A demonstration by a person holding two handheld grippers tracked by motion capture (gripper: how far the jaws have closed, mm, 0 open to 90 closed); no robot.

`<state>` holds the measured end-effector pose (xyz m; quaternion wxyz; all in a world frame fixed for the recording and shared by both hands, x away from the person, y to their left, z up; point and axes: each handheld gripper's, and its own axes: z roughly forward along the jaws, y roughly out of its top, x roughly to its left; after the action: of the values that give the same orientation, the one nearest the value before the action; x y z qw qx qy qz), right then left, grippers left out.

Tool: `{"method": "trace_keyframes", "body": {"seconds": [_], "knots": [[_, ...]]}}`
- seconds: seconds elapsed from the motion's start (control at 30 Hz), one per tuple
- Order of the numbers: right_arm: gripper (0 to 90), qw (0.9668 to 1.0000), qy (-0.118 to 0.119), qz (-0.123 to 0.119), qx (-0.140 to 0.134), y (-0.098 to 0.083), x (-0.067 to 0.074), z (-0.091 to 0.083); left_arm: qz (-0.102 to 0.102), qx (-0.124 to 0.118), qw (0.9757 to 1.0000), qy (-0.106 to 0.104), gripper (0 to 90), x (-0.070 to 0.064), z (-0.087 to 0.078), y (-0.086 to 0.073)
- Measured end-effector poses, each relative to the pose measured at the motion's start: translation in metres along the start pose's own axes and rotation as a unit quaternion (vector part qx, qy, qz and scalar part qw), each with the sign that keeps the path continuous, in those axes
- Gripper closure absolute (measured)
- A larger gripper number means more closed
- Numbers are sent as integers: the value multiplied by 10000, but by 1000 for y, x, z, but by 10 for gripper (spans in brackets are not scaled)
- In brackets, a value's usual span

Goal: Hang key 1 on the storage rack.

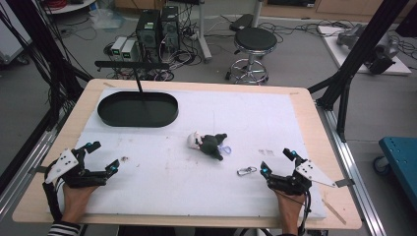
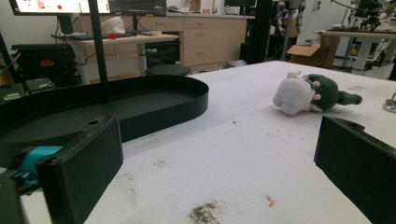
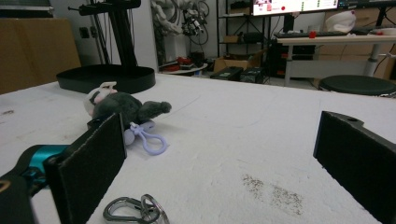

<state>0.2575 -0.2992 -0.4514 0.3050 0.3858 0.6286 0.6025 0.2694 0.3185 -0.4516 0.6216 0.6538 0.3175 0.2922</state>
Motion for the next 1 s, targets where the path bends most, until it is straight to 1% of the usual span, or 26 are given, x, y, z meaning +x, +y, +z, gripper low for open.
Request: {"method": "trace_keyframes", "body": {"seconds": [0.1,0.13,0.17,0.43,0.47,0.6,0.63,0.7,0.83,0.87,0.9,0.93,0.97,1.0], "knots": [[18,10000,-1,3,7,0,0,0,-23,15,10000,0,17,1,0,0],[18,10000,-6,-25,-33,0,-1,0,-33,8,10000,2,17,1,0,0],[18,10000,-14,3,-24,0,-1,0,-34,9,10000,-3,17,1,0,0],[18,10000,-1,-15,-8,0,0,0,-4,-3,10000,6,17,0,0,0],[18,10000,-2,-63,-4,0,0,0,-16,-19,10000,-7,17,0,0,0],[18,9999,-22,-103,9,1,1,0,-35,-8,10000,-3,17,1,0,0],[18,9999,-14,-109,5,1,1,1,-34,-15,10000,-2,17,1,0,0],[18,10000,44,-45,38,2,0,1,-22,-18,10000,4,17,0,0,0],[18,9999,107,-75,74,7,0,0,-72,-28,10000,0,17,1,0,0],[18,9997,165,-137,139,13,1,1,-75,-29,10000,0,17,1,0,0],[18,9997,165,-137,139,13,1,1,-71,-25,10000,-4,17,1,-1,0],[18,9991,234,-298,193,22,3,2,-75,-32,10000,-5,17,1,0,0],[18,9991,234,-298,193,22,3,2,-72,-36,10000,1,17,1,0,0],[18,9981,337,-428,304,31,4,4,-61,-29,10000,-4,17,1,-1,0]]}}
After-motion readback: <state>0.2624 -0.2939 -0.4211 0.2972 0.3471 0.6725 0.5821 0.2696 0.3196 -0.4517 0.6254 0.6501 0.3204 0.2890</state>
